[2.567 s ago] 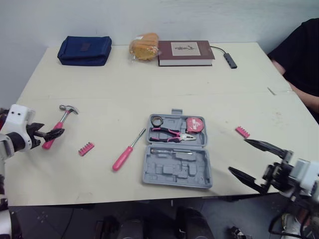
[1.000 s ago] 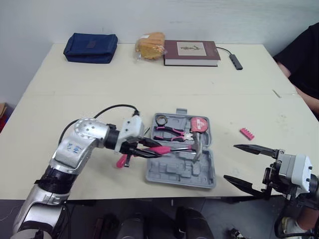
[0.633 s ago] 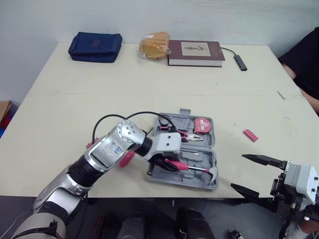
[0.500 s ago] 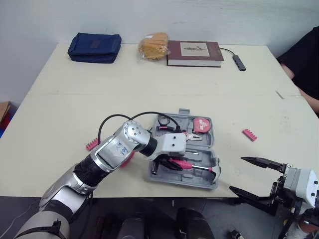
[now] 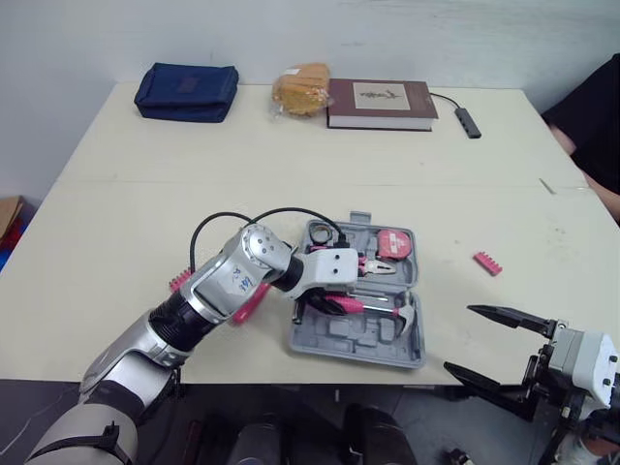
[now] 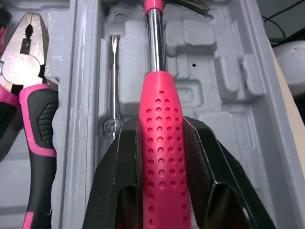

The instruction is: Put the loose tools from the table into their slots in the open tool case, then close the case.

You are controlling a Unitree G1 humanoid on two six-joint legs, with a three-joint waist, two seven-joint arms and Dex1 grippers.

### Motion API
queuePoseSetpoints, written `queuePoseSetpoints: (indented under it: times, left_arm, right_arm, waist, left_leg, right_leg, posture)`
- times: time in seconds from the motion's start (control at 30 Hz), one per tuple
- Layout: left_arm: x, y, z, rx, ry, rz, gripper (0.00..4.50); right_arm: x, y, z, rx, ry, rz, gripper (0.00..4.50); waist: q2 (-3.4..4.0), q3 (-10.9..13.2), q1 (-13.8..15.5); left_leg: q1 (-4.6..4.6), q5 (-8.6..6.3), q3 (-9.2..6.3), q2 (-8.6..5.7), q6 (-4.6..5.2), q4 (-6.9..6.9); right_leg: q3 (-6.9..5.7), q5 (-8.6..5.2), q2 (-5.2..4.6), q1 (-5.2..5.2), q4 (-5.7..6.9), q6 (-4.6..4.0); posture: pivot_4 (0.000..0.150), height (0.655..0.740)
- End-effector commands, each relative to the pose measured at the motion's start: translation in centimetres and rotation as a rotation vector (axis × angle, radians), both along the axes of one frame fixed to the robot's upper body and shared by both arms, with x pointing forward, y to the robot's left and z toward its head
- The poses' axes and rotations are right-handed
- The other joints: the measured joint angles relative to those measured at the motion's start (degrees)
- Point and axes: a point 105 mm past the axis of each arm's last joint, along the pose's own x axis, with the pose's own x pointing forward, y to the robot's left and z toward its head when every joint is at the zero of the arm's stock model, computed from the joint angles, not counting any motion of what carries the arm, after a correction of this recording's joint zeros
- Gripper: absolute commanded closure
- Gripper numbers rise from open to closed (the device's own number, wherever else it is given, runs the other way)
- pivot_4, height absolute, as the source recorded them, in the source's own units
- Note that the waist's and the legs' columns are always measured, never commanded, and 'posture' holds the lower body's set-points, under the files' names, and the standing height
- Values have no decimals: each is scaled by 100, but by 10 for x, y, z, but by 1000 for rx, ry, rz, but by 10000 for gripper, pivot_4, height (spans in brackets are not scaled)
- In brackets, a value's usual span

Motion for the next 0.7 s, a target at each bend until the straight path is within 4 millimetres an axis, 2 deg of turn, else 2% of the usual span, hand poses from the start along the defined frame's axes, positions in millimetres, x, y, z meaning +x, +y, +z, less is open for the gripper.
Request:
queuePoseSetpoints:
  times: [0.03,0.07,0.13,0.17,0.3,0.37,0.5,0.6,0.7]
  left_arm:
    - [-1,-6,5,-18,-41,-21,39683]
    - [-3,-5,4,-11,-33,-30,39683]
    - [-4,-4,3,-1,-32,-40,29576]
    - [-2,-4,4,-4,-41,-34,27209]
    - [0,-2,7,0,-62,-41,9827]
    - [-3,-6,19,-51,-81,-83,1027]
    - [-13,-12,37,-172,-64,-154,1027]
    - [-16,-14,47,-318,-127,-253,1027]
    - [-13,-15,56,-520,-101,-252,9019]
  right_arm:
    - [3,0,9,0,-67,1,0]
    - [3,0,9,1,-67,1,0]
    - [3,0,9,1,-64,-1,0]
    - [4,-1,8,1,-63,-1,0]
    - [4,-2,7,1,-61,-4,0]
    - [4,-2,7,2,-61,-5,0]
    - [6,-4,5,4,-61,-8,0]
    - [7,-4,4,5,-62,-12,0]
    - [6,-5,2,8,-61,-19,0]
  waist:
    - [0,0,0]
    - [0,0,-1]
    - [0,0,-1]
    - [0,0,3]
    - [0,0,7]
    - [0,0,3]
    - [0,0,1]
    - [1,-1,-2]
    - [2,-1,5]
  left_leg:
    - [0,0,0,0,0,0]
    - [0,0,0,0,0,0]
    - [0,0,1,0,0,1]
    - [0,0,1,0,0,0]
    - [0,0,0,-1,1,2]
    - [0,0,0,-1,1,2]
    - [0,0,0,-1,0,2]
    - [0,0,0,0,0,3]
    - [2,0,-1,0,0,5]
  right_leg:
    - [0,0,0,0,1,0]
    - [0,0,0,0,1,0]
    - [0,0,0,0,2,0]
    - [0,0,0,0,2,0]
    - [-1,0,-1,1,2,0]
    - [-1,0,-1,1,2,0]
    - [-1,0,-1,0,3,0]
    - [0,0,-3,1,3,0]
    - [-1,0,-5,2,5,0]
  posture:
    - [1500,7400]
    - [1500,7400]
    - [1500,7400]
    - [1500,7400]
    - [1500,7400]
    - [1500,7400]
    - [1500,7400]
    - [1500,7400]
    - [1500,7400]
